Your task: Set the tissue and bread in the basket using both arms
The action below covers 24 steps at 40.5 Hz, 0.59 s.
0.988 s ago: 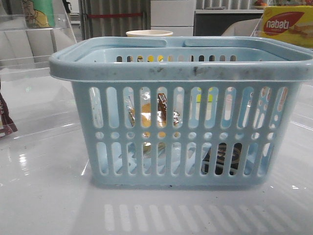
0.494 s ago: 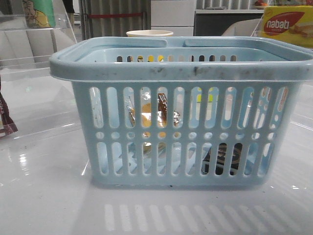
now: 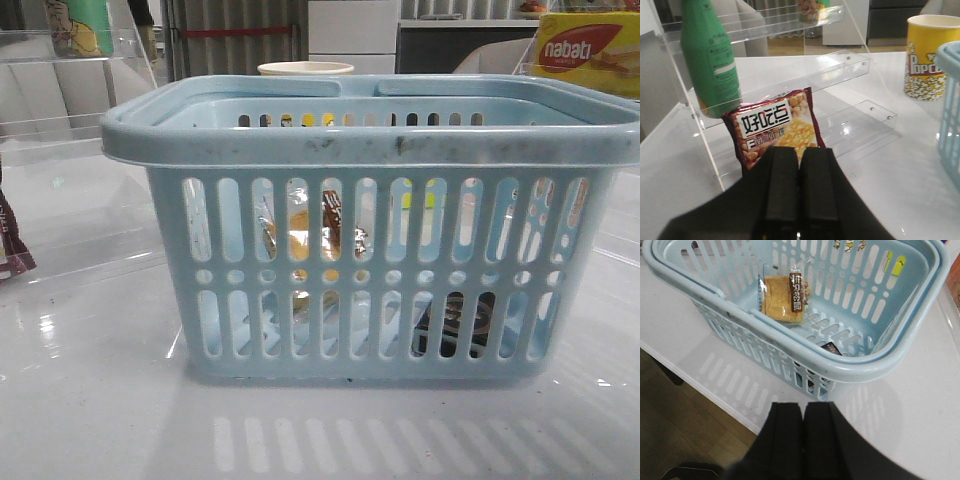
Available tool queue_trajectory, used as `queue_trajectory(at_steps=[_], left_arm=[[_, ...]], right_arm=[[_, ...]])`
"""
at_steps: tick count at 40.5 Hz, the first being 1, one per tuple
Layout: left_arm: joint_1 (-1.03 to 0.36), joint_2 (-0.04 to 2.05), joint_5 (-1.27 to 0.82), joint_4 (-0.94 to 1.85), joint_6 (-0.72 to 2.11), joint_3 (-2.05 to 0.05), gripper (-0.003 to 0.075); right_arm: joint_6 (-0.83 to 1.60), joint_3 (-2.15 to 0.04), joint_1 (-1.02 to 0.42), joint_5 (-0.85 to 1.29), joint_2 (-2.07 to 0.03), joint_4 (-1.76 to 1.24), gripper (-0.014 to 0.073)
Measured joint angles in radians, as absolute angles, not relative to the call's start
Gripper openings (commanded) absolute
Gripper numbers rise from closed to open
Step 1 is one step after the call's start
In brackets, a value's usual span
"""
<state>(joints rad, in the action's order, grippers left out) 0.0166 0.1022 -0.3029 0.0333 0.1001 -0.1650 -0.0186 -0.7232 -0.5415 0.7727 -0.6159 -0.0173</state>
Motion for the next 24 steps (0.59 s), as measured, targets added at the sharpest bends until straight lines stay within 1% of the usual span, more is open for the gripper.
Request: queue_trajectory(at_steps=[8,15,24], left_arm=[[0.032,0.002,-0.133,0.033,0.1,0.002,0.0099],[0.03,-0.005,-0.072,0.031,0.1,0.007,0.0099],[-0.011,-0.005,-0.053,0.022,0.1,0.007,0.0099]], right_arm=[[-0.019,-0.723,-0.541,0.773,-0.616,-0.017,0.0053],[-0.019,-0.723,-0.541,0.773,-0.616,-0.017,0.0053],[-0.019,-0.723,-0.541,0.773,-0.616,-0.017,0.0053]])
